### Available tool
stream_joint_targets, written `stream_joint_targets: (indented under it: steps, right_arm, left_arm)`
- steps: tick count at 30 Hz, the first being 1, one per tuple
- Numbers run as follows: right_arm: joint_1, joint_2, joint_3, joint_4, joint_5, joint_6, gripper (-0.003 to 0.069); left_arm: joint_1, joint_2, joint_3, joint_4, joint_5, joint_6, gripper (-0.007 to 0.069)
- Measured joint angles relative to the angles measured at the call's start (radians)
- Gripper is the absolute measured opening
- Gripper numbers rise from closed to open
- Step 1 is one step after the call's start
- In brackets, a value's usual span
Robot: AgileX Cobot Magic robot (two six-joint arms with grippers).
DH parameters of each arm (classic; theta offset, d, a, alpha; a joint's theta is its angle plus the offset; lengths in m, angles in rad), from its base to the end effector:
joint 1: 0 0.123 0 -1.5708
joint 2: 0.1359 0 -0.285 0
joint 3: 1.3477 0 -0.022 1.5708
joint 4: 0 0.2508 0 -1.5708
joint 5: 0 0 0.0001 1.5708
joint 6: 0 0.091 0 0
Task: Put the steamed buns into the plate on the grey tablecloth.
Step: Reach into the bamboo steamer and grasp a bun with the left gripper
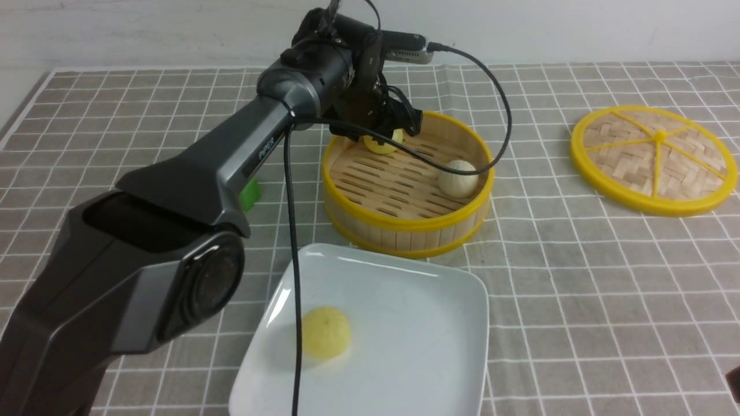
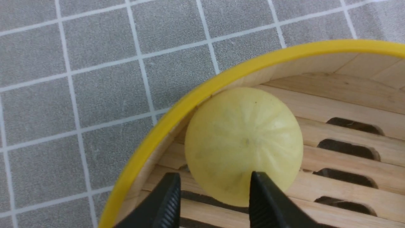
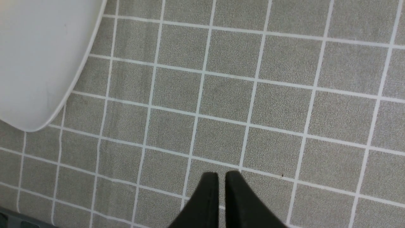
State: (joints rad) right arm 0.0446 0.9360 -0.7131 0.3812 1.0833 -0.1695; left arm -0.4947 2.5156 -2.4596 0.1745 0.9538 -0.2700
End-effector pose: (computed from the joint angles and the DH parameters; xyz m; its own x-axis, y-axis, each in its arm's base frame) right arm 0.1457 0.0365 0.2814 -0.9291 -0.0263 -0.3690 -0.1500 0.9386 0.3108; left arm 0.4957 -0.2527 0.2155 -0.7539 0.2182 -0.6197 0.2715 0.9624 0.0085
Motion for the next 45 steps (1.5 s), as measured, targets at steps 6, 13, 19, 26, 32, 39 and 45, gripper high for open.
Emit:
stream_joint_targets:
  steps: [6,13,19,26,32,39,45]
  right_arm:
    - [0.0,0.0,0.0,0.0,0.0,0.0,0.0059]
    - [0.0,0.0,0.0,0.0,0.0,0.0,0.0065]
    - [0.0,0.0,0.0,0.0,0.0,0.0,0.0067]
    - [0.0,0.0,0.0,0.0,0.0,0.0,0.0073]
    - [0.0,0.0,0.0,0.0,-0.003,0.0,0.0081]
    - [0.0,0.0,0.0,0.0,-0.007,0.0,0.0088]
    - [0.0,0.0,0.0,0.0,-0.007,0.0,0.0094]
  left_arm:
    - [0.0,0.006,0.0,0.002,0.002,0.021,0.0322]
    - [0.0,0.006,0.0,-0.008,0.002,0.064,0.0416]
    - [-0.001,0.006,0.0,-0.026,0.002,0.122,0.0501]
    - [-0.001,0.006,0.0,-0.019,0.017,0.197,0.0491]
    - [-0.001,0.006,0.0,-0.006,0.019,0.204,0.0409]
    - [-0.001,0.008,0.0,0.045,0.025,0.204,0.0196]
    - [-0.001,0.008,-0.001,0.063,0.051,0.204,0.0017]
